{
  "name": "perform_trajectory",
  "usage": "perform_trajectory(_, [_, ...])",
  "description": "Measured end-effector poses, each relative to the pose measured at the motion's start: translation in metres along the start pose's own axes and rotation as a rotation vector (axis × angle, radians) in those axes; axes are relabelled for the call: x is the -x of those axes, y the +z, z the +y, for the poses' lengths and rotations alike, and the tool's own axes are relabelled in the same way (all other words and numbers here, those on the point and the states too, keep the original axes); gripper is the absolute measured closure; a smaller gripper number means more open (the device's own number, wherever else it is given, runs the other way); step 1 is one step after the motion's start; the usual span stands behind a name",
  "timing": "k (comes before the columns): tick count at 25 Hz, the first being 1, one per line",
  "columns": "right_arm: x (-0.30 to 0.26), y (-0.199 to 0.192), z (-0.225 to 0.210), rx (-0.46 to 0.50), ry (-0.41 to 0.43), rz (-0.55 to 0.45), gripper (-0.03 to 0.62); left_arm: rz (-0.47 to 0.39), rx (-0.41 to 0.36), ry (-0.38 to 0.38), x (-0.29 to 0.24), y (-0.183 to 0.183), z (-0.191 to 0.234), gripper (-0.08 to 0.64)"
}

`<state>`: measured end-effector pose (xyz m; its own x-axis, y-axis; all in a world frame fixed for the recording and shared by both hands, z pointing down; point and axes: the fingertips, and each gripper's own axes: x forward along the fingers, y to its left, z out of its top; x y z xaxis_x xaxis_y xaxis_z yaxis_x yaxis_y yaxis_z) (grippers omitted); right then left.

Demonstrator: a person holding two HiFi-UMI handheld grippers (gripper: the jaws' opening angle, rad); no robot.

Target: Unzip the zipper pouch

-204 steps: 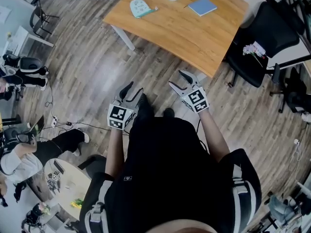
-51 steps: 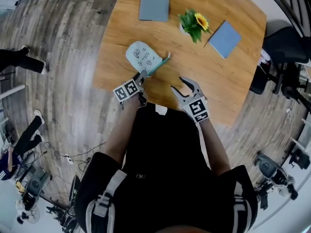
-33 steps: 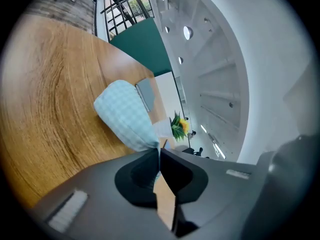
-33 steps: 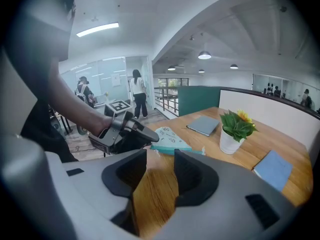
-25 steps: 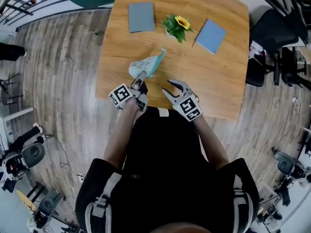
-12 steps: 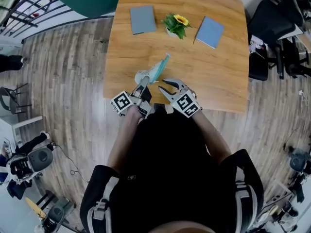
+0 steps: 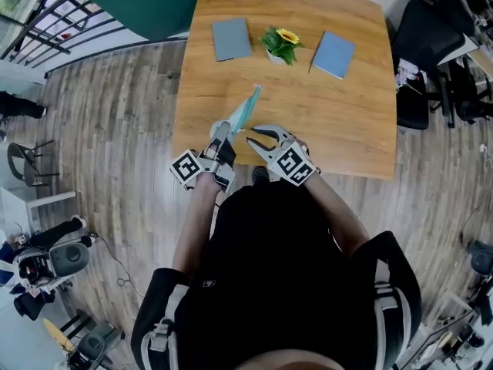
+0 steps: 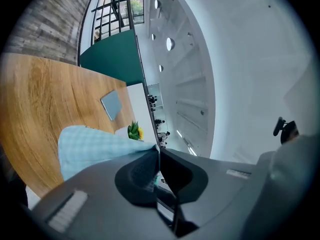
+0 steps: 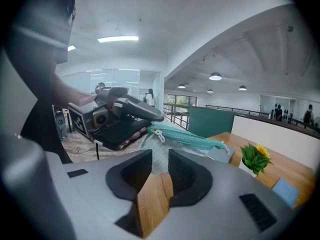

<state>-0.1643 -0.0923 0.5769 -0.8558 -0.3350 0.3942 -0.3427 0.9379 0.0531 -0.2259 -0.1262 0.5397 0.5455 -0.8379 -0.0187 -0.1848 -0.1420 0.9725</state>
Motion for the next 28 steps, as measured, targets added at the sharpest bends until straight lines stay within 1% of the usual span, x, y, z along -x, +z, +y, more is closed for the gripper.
perform_trajectory(4, [0.007,0.014,0.006,0.050,0.011,-0.018,0.492,-0.028,-0.015,-0.021,0.004,0.002,-0.015,0.554])
perform_trajectory(7, [0.010,0.022,0.006,0.060,0.004,-0.036,0.494,-0.044,-0.011,-0.029,0.006,0.003,-0.018,0.555])
perform_trajectory(10, [0.007,0.030,0.003,0.059,0.006,-0.063,0.494,-0.041,-0.016,-0.027,0.007,0.003,-0.017,0.554])
perform_trajectory(15, [0.006,0.030,0.006,0.080,0.033,-0.047,0.501,-0.044,-0.007,-0.037,0.007,-0.001,-0.021,0.555])
perform_trajectory(24, [0.002,0.041,0.005,0.076,0.021,-0.082,0.555,-0.023,-0.014,-0.032,0.002,0.001,-0.020,0.554])
perform_trajectory(26, [0.001,0.042,0.004,0.075,0.017,-0.087,0.577,-0.020,-0.008,-0.033,0.001,0.000,-0.018,0.554])
perform_trajectory(28, [0.001,0.043,0.004,0.074,0.017,-0.092,0.583,-0.022,-0.002,-0.032,0.002,0.000,-0.017,0.554])
